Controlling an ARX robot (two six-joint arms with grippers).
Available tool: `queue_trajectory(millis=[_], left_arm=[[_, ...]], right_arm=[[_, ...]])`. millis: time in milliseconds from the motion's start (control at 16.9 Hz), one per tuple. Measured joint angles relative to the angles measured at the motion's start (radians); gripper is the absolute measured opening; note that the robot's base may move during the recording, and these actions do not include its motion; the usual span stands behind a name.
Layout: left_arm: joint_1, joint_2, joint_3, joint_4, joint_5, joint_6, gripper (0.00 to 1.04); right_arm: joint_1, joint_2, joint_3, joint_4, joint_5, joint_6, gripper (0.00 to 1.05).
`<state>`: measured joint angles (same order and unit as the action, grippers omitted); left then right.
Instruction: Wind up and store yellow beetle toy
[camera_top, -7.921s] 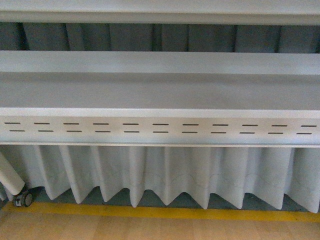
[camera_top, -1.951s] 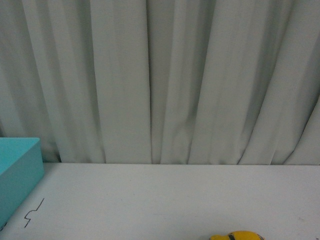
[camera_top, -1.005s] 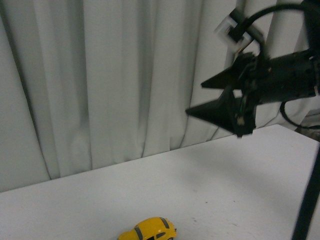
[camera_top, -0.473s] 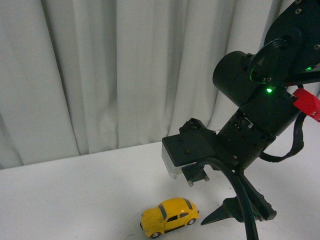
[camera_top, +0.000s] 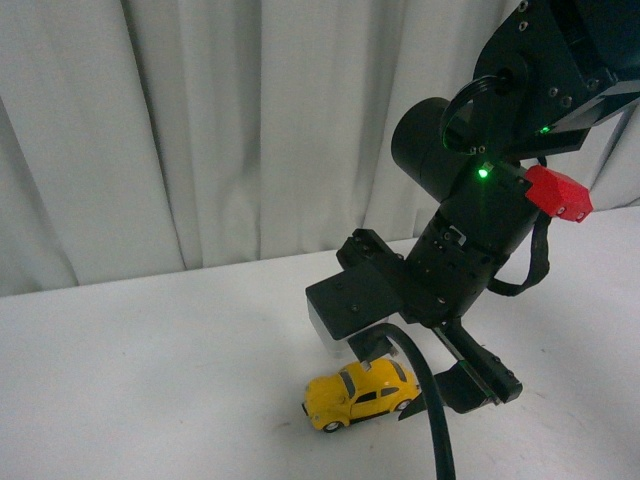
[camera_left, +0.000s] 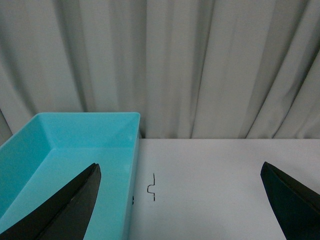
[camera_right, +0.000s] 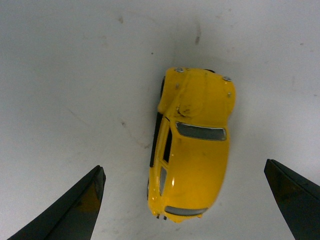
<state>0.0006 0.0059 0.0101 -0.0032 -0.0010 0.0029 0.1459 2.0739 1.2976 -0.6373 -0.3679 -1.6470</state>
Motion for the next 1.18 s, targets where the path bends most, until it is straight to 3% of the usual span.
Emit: queue_trajectory(millis=[532, 887, 1182], left_arm=[[0.000, 0.000, 0.000, 0.000, 0.000, 0.000, 0.98], [0.000, 0.000, 0.000, 0.000, 0.000, 0.000, 0.98], [0.000, 0.000, 0.000, 0.000, 0.000, 0.000, 0.98]], right_arm=[[0.037, 0.124, 0.064, 0.017, 0.051, -0.024, 0.98], [0.039, 0.131, 0.076, 0.000, 0.073, -0.021, 0.44], [0.039, 0.132, 0.077, 0.013, 0.063, 0.058, 0.42]])
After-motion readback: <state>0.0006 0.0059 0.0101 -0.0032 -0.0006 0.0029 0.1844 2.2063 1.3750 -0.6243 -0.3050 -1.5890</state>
